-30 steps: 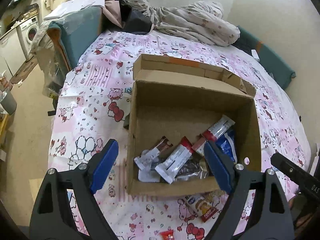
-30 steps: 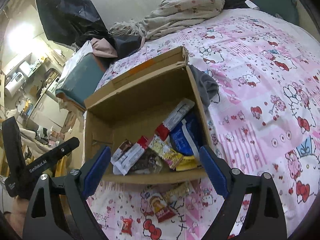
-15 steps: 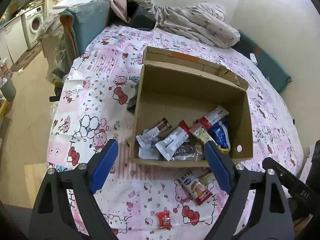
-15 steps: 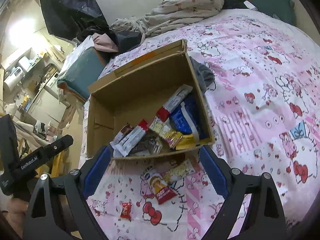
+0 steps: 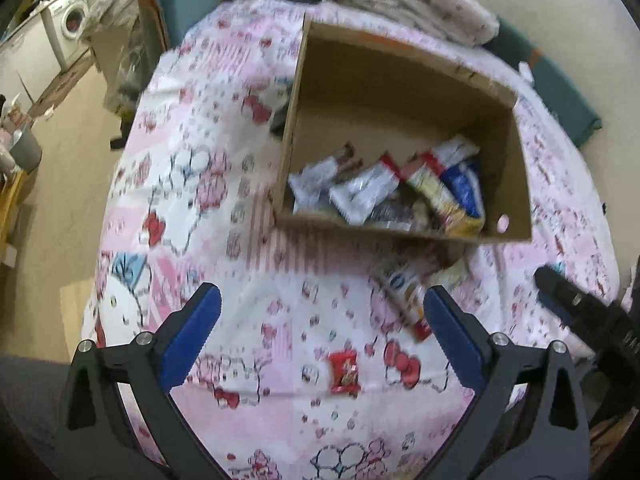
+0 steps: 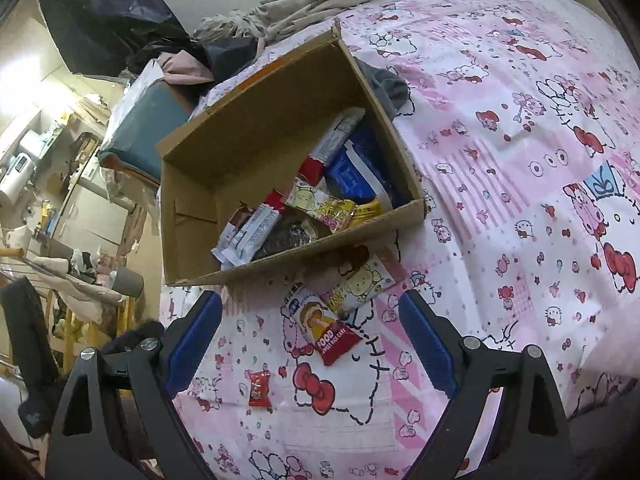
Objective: Organize snacks
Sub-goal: 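Move both tools back toward the remaining snacks on the bedspread, then grasp the small red candy with the left tool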
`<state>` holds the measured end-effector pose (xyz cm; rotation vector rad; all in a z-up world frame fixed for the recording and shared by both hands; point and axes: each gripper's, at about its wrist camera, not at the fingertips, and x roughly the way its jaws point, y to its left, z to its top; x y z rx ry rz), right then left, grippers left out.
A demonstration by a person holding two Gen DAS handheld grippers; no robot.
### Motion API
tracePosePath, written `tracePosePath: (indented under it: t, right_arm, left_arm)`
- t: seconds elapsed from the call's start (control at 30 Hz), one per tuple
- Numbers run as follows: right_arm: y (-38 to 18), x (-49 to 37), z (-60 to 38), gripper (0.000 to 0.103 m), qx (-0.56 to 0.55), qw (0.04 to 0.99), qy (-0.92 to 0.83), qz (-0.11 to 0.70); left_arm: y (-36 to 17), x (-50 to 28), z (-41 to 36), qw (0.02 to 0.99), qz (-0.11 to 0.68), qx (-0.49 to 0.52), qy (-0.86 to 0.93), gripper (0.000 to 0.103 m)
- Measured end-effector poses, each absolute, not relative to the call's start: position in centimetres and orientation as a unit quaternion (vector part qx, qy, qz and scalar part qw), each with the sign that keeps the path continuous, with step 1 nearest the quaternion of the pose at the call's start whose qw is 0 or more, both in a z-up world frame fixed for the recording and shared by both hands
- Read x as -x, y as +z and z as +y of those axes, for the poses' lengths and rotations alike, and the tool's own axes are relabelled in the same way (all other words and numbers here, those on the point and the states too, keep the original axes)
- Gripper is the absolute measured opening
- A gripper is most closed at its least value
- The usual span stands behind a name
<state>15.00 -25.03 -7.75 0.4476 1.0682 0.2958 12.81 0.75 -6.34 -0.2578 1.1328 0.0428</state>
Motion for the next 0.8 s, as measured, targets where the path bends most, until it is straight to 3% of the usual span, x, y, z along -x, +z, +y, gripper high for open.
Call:
tracePosePath:
  t: [0.17,0.47,0.63,0.7,0.77,0.8]
  right_arm:
    - [-8.2,-15.0,-25.5,0.092,-0.215,0.822,0.129,0.511]
    - [-8.9,-15.4,-26.2,0.092,-0.234,0.812,0.117,0.522]
    - [-8.8,-15.4,-26.1,0.092,-0.232,0.812,0.12,0.521]
    - [-8.8,-15.3,-26.1,0.092,-0.233,0.812,0.121,0.522]
    - [-8.8,-15.3,-26.2,0.092,-0.237,0.811,0.121,0.522]
    - [-8.8,-15.4,-26.3,0.092,-0.239,0.81,0.121,0.521]
  left_arm:
    - [-8.7,-12.2,0.0,0.809,0.573,0.132,0.011,0.1]
    - [-13.5,-11.4,-4.2,0.773,0.631,0.071,-0.014,0.089]
    - [-16.3,-11.1,-5.6,0.747,0.663,0.037,-0.032,0.06]
    - [-17.0,-11.1,-5.3,0.74,0.671,0.039,-0.029,0.032]
    - [-17.2,-11.1,-4.8,0.741,0.67,0.036,-0.024,0.014]
    - [-17.2,-11.2,-4.7,0.74,0.671,0.038,-0.027,0.014]
